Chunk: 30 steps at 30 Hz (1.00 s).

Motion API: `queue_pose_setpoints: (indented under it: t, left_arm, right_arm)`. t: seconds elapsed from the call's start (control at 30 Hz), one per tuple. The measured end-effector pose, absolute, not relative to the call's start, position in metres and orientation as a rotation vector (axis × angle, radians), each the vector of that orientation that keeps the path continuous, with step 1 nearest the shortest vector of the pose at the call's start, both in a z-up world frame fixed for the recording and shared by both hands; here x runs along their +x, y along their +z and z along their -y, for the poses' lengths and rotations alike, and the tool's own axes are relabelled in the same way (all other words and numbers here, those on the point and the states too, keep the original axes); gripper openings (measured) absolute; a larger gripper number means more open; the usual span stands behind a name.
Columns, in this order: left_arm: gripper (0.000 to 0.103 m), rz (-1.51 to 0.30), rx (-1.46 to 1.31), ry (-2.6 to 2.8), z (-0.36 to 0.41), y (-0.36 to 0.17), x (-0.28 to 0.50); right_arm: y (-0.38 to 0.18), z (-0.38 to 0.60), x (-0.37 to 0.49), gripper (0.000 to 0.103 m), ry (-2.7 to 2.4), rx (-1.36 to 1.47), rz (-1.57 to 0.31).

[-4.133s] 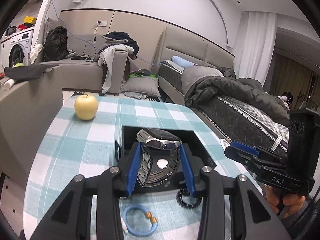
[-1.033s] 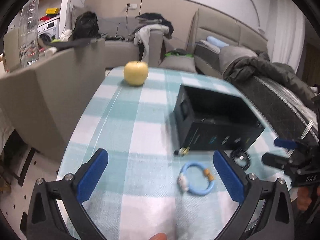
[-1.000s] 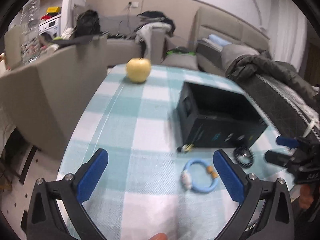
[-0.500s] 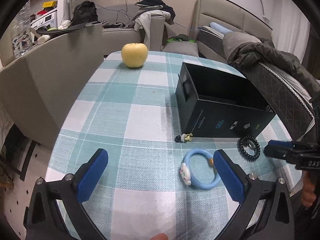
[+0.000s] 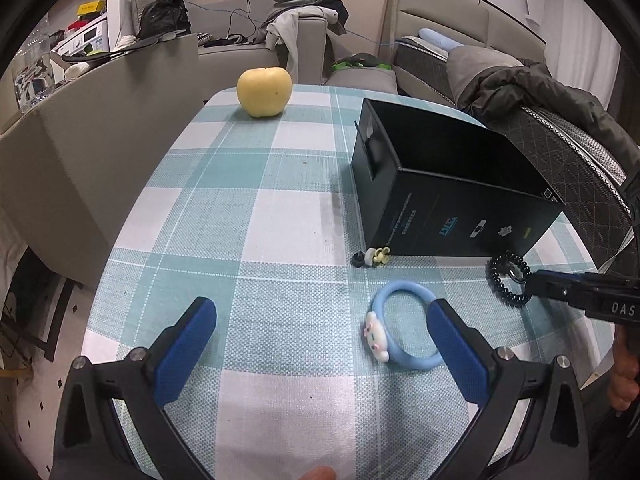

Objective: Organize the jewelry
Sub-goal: 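Grasp the black beaded coil bracelet with the right tool while the left tool approaches the blue bangle, then grasp the light-blue bangle with the left tool while the right tool lifts the beaded bracelet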

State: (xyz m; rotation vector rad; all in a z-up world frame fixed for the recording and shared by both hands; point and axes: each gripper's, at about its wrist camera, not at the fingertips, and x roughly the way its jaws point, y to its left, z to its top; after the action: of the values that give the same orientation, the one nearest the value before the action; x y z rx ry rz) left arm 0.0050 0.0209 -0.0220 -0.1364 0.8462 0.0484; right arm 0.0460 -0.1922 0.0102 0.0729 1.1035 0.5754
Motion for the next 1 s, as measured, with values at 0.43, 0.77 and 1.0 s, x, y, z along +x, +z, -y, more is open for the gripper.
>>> queue_pose_setpoints:
  t: [0.43,0.77,1.0]
  left_arm:
    - [0.102,-0.872,-0.115,0.042,-0.014,-0.028,0.007]
    - [0.102,-0.884,-0.122,0.047,-0.012,-0.029,0.007]
    - [0.071,-0.885,-0.141,-0.004,-0.012,-0.028,0.008]
  right_arm:
    - [0.009,0.189,0.048,0.010,0.528,0.039,-1.079]
    - [0.036,0.193,0.032,0.008,0.611,0.076,-0.955]
    - [0.051,0.196,0.026,0.008,0.644,0.124,-0.864]
